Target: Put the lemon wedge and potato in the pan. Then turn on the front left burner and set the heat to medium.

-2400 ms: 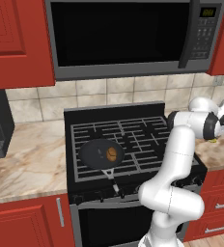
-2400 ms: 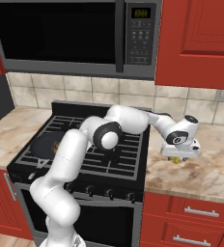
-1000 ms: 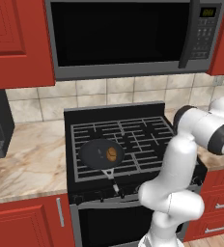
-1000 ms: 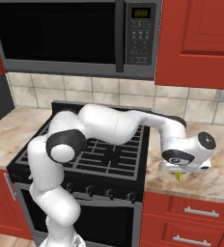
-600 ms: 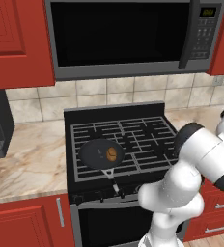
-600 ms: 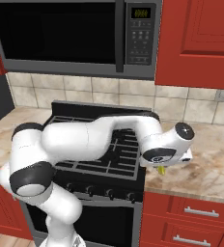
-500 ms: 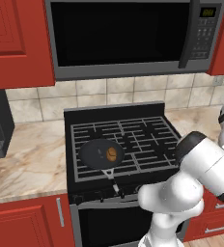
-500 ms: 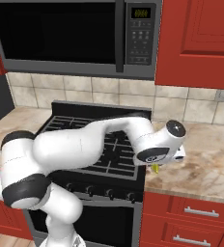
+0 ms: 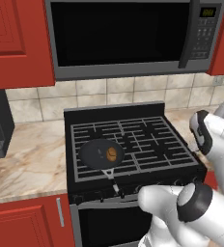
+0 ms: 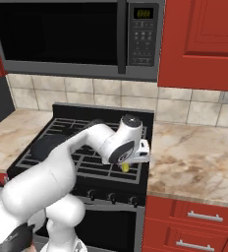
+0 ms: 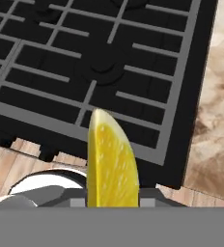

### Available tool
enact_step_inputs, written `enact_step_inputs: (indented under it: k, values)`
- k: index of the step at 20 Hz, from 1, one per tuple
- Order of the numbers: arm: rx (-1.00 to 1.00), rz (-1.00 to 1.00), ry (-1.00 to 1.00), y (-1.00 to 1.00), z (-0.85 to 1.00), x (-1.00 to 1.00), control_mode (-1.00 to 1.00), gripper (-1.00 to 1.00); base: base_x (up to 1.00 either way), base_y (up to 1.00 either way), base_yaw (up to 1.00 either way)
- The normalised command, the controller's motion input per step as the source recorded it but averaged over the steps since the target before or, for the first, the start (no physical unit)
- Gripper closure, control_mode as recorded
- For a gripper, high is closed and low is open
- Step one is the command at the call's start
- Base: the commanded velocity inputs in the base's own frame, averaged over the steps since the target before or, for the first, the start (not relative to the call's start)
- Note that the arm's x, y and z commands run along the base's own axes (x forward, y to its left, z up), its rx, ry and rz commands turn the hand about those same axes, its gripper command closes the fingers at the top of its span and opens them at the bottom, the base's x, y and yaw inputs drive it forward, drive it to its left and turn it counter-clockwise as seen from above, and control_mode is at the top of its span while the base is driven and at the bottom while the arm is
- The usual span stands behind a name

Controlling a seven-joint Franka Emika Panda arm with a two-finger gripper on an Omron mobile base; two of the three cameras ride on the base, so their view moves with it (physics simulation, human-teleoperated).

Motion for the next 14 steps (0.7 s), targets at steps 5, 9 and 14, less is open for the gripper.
enact_step_inputs:
  k: [5,9,14]
  values:
    - [0.00,0.00,0.30,1.00,0.52,0.20,-1.00,1.00,0.00,0.00,0.00]
    - [0.00,0.00,0.36,1.00,0.43,0.23,-1.00,1.00,0.00,0.00,0.00]
    - [0.00,0.00,0.24,0.90,-0.10,0.30,-1.00,1.00,0.00,0.00,0.00]
